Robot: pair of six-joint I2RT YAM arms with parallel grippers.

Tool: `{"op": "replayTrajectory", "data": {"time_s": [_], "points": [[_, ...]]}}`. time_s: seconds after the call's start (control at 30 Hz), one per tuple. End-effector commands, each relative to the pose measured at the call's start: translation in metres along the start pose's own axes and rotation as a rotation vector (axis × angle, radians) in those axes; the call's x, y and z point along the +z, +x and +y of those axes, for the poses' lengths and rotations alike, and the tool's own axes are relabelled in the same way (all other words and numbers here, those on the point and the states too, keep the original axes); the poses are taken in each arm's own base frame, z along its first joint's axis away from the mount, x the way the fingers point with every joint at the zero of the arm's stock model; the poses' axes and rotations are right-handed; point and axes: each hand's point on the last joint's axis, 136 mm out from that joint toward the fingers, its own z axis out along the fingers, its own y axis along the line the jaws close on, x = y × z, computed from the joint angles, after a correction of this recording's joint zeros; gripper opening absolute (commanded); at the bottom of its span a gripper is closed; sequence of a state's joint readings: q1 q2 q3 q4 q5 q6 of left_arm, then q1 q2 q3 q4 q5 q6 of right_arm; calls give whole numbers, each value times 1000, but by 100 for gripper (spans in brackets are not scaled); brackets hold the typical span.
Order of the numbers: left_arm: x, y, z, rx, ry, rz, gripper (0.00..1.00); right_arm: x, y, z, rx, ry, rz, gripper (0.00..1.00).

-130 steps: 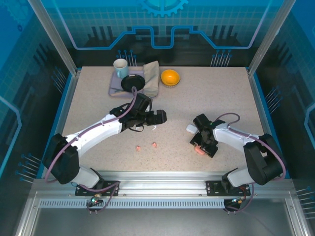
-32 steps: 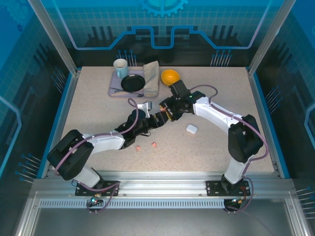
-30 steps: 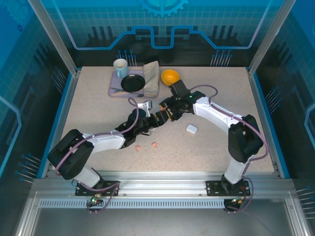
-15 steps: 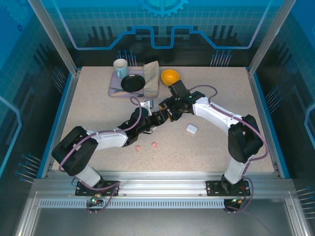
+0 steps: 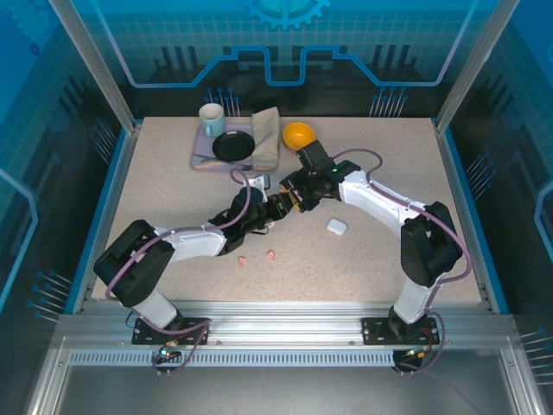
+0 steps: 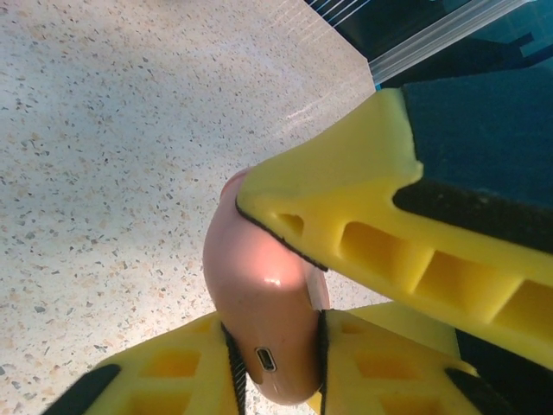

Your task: Insert the wireless bluetooth earbuds into the charging case

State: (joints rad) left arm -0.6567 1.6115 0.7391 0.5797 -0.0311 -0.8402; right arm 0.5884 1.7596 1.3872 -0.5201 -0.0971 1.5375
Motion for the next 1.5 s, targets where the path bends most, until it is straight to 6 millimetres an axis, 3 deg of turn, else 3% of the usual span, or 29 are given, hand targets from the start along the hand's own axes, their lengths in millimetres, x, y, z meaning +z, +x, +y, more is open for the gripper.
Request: {"op": "replayTrajectory", "data": {"time_s": [0.0,0.1,0.23,0.33,0.5,0.63,0.77,0.87,1.13,1.47], "points": [[5,-13,-19,50,48,-29,19,-11,15,0,-11,-16,44,43],[4,-14,-18,56,47,-25,14,-14,15,0,-11,-23,46,47],[1,-15,-16,59,47,-15,5,-24,4,5,-10,-55,34,70],[-4,-17,-16,64,59,4,0,-41,-15,11,-30,-85,-3,80],[-20,-21,-22,104,118,95,0,-75,-44,7,-152,-127,-66,83],[-39,-24,-27,133,199,212,0,-90,-54,4,-407,-224,-81,83],[-58,-29,-33,147,255,299,0,-100,-37,5,-736,-376,-81,82],[-68,-29,-41,164,288,350,0,-107,-16,3,-878,-449,-64,81],[-73,-27,-56,177,344,411,0,-99,30,18,-1005,-573,10,77],[-77,-30,-60,189,348,401,0,-77,36,22,-1002,-545,55,71]]}}
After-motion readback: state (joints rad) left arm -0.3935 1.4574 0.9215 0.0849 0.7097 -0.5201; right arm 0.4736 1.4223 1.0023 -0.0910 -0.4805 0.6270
